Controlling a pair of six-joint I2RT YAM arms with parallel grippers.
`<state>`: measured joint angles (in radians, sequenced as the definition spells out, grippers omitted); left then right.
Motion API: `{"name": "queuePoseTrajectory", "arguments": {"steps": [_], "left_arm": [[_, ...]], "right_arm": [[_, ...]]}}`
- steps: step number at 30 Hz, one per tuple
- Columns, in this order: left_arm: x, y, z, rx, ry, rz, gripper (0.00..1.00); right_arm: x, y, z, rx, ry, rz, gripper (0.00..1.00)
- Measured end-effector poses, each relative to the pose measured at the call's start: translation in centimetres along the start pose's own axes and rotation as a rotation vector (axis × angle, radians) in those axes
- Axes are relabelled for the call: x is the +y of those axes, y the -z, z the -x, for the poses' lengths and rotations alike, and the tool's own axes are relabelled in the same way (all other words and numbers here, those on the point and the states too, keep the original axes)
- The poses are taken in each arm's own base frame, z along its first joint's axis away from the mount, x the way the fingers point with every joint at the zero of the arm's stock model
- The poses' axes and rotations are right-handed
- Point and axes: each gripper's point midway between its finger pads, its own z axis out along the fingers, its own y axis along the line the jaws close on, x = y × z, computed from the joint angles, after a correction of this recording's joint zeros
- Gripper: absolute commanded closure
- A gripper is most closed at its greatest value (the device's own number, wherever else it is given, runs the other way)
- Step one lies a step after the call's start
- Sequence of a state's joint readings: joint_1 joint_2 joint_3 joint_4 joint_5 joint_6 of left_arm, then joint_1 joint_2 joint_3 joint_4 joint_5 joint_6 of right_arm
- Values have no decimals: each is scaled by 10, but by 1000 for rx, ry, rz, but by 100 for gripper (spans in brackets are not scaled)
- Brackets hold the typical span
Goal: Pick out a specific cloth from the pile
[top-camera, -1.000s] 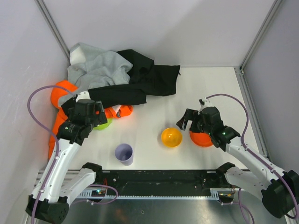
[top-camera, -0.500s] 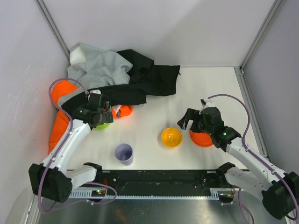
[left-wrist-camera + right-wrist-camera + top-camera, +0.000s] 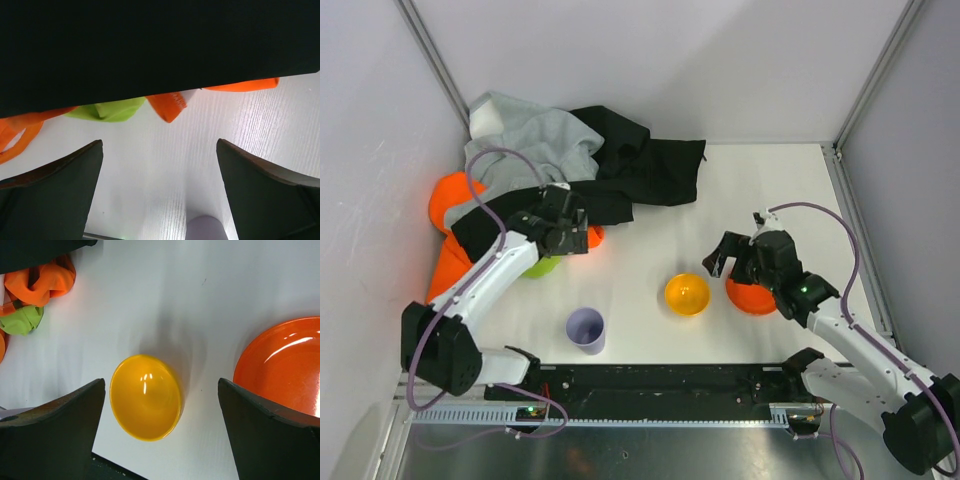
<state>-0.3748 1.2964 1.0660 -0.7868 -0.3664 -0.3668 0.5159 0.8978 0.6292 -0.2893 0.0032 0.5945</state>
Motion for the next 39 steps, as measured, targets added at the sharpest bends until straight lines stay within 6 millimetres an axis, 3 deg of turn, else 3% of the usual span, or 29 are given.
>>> {"name": "queuePoseTrajectory", "arguments": {"steps": [15, 20, 31, 39], "left_arm": [[-57, -38, -17, 48, -264, 109, 0], [-57, -44, -18, 54, -275, 141, 0], [-59, -48, 4, 2, -271, 201, 0], [-58, -62, 16, 13, -303, 242, 0]], "right_arm": [[-22, 8, 6, -28, -31, -61, 1], [-25, 8, 4, -24, -34, -68, 1], [-24, 4, -1, 9, -23, -44, 1], [-22, -2, -3, 28, -22, -26, 1]]}}
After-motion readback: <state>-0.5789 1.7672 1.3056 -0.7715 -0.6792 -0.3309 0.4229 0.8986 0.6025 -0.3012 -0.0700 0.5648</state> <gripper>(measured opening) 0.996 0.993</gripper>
